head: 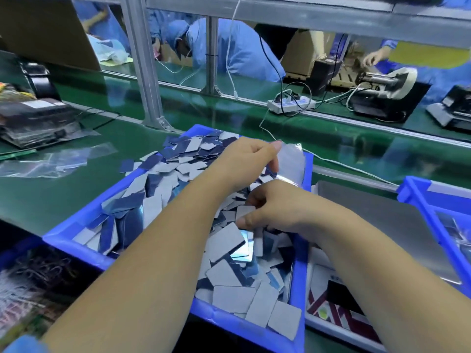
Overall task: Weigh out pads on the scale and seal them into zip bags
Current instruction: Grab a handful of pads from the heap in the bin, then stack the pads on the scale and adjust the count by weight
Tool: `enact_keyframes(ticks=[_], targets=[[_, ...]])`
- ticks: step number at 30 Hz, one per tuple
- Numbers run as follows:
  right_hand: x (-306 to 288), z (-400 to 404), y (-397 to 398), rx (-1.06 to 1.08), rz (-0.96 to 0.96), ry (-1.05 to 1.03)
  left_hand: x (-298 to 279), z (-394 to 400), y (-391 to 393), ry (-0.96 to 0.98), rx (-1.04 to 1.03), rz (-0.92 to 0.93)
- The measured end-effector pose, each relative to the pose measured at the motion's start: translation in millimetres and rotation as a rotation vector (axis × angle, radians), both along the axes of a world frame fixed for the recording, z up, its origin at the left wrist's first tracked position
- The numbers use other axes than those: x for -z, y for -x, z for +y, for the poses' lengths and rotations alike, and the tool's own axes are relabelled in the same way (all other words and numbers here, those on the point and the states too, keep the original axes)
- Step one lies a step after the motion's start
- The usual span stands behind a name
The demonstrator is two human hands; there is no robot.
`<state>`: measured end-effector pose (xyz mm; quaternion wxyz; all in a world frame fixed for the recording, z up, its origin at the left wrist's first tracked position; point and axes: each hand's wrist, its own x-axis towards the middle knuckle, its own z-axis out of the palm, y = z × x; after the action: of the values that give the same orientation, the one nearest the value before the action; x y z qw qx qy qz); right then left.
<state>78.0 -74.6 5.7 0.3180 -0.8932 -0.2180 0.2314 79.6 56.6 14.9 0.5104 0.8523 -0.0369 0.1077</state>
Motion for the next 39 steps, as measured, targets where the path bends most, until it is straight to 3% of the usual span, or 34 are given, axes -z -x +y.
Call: enact_keyframes(ticks=[8,13,20,23,27,29,33,39], targets=[[-8,-14,-2,0.064,0.111,-0.134,0,4,-1,0.08,-0.041,-0.044],[-29,-33,-20,0.2,0.063,-0.301,4,9,-7,0.123,-0.077,-0.085],[-35,-62,-32,0.37,0.058,-0.615,11,1,-8,0.103,0.085,0.074],[-38,-90,-35,0.387,-0.003,-0.591,9,-5,-1,-0.059,0.151,0.168],[-41,-146,-42,0.407,-0.063,-0.552,-5,-12,12,-0.719,0.221,0.452],[-38,-169,-43,0.388,-0.084,-0.476,-8,-19,17,-0.896,0.269,0.582],[-20,-194,-42,0.355,-0.241,-0.241,-12,-34,18,-0.995,0.326,0.652],[-12,-198,-39,0.279,-0.341,-0.272,-25,-25,7,-0.804,0.299,0.616]])
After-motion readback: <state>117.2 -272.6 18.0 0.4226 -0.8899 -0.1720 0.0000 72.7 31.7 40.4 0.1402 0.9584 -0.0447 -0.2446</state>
